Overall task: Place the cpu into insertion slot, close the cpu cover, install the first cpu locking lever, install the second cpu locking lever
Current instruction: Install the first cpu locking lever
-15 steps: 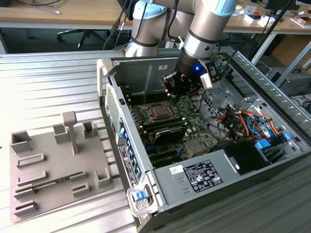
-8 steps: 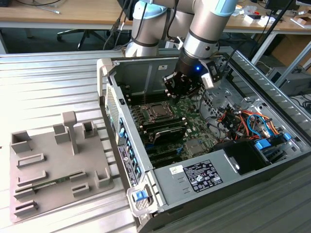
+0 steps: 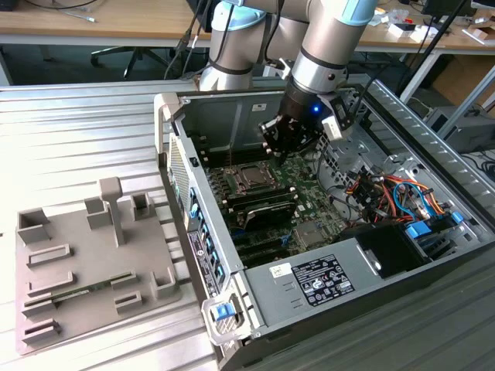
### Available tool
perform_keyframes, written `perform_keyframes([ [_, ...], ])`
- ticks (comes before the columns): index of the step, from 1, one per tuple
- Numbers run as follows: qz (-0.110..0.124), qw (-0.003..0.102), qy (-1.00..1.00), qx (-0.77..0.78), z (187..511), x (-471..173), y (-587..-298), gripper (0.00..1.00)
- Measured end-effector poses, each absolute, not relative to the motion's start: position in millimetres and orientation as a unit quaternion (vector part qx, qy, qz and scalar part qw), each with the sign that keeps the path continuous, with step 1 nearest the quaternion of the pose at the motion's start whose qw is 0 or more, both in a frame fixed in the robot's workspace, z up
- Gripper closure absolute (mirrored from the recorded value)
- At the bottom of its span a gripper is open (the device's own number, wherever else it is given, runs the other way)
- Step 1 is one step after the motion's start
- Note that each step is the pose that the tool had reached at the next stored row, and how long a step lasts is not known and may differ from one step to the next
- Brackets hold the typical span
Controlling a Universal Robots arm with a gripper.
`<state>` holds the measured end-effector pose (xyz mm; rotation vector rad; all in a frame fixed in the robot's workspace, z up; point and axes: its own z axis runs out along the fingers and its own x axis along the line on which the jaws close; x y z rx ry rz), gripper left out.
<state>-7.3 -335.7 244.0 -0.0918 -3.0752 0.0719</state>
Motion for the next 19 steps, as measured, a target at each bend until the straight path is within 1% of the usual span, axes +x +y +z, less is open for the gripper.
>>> perform_keyframes([
  [19,0.024,0.031,-0.999,0.012,244.0,-7.3,-335.7,0.89],
])
